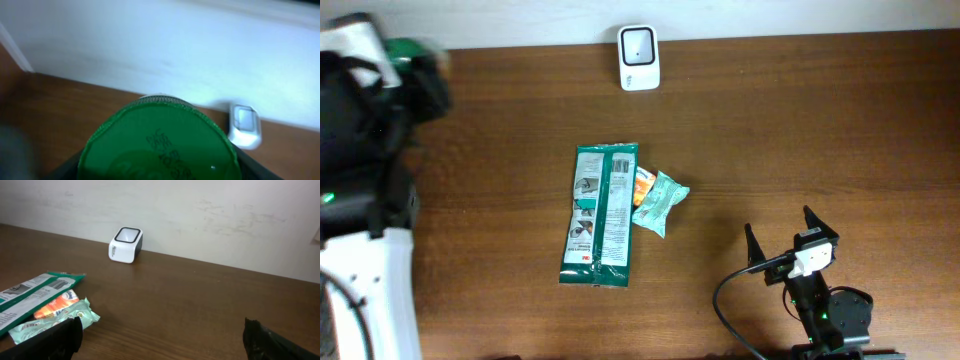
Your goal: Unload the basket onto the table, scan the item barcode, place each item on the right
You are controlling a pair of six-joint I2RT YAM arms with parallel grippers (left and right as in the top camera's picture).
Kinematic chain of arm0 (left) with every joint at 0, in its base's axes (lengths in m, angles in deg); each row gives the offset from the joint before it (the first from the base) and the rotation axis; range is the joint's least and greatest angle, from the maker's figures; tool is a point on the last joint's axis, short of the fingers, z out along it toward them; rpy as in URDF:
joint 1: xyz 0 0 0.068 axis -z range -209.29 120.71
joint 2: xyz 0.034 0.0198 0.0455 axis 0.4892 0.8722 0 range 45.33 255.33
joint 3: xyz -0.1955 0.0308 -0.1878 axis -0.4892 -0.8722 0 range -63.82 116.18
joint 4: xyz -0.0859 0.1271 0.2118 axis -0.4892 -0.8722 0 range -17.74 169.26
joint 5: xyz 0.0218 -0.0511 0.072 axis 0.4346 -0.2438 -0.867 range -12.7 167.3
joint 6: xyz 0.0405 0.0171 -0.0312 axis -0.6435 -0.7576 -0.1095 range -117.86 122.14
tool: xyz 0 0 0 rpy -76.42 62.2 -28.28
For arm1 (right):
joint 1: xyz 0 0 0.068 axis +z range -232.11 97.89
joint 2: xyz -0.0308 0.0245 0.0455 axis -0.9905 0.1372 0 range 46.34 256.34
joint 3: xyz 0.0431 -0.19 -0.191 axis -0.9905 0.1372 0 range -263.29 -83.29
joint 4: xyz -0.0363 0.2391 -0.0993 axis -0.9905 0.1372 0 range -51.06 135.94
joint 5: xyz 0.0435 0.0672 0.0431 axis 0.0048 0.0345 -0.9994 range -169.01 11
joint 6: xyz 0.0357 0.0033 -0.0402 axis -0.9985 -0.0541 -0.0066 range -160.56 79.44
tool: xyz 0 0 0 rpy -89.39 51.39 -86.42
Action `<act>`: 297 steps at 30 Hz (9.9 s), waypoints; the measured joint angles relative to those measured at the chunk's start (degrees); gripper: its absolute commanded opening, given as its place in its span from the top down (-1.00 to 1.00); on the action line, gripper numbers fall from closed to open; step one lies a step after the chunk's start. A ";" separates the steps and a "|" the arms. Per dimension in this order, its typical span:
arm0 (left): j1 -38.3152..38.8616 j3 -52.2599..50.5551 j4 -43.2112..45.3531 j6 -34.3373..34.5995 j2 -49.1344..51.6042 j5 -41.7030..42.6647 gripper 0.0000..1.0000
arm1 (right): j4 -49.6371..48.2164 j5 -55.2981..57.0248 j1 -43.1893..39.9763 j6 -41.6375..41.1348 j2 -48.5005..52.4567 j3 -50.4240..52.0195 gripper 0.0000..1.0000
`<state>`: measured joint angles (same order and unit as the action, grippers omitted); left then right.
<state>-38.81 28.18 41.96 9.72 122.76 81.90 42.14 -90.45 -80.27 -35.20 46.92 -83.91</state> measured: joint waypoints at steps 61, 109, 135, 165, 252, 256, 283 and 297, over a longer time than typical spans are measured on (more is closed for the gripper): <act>-43.56 -2.64 -24.48 -18.71 19.78 -1.46 -0.86 | 0.00 0.00 0.00 0.02 0.00 0.00 -0.97; -39.23 -7.37 -16.35 -55.58 35.01 12.13 -0.45 | 0.00 0.00 0.00 0.02 0.00 0.00 -0.97; -38.32 24.52 -32.46 -39.63 41.64 11.50 0.58 | 0.00 -0.02 0.00 0.02 0.00 0.00 -0.97; -44.63 32.68 -46.58 -19.50 31.15 4.74 -0.98 | 0.00 0.00 0.00 0.00 0.00 0.00 -0.97; 32.72 24.00 -24.39 -24.39 39.74 25.75 0.97 | 0.00 0.00 0.00 0.02 0.00 0.00 -0.97; 34.95 24.00 -22.38 -23.78 43.06 24.65 0.86 | 0.00 0.00 0.00 0.02 0.00 0.00 -0.97; 46.21 24.15 -20.28 -16.50 55.45 20.44 -0.98 | 0.00 0.00 0.00 0.00 0.00 0.00 -0.97; 32.13 29.00 -22.58 -16.24 41.00 19.37 -0.98 | 0.00 0.00 0.00 0.02 0.00 0.00 -0.97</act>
<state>-6.68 57.19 19.39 -6.52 163.76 101.27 42.14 -90.45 -80.27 -35.18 46.92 -83.91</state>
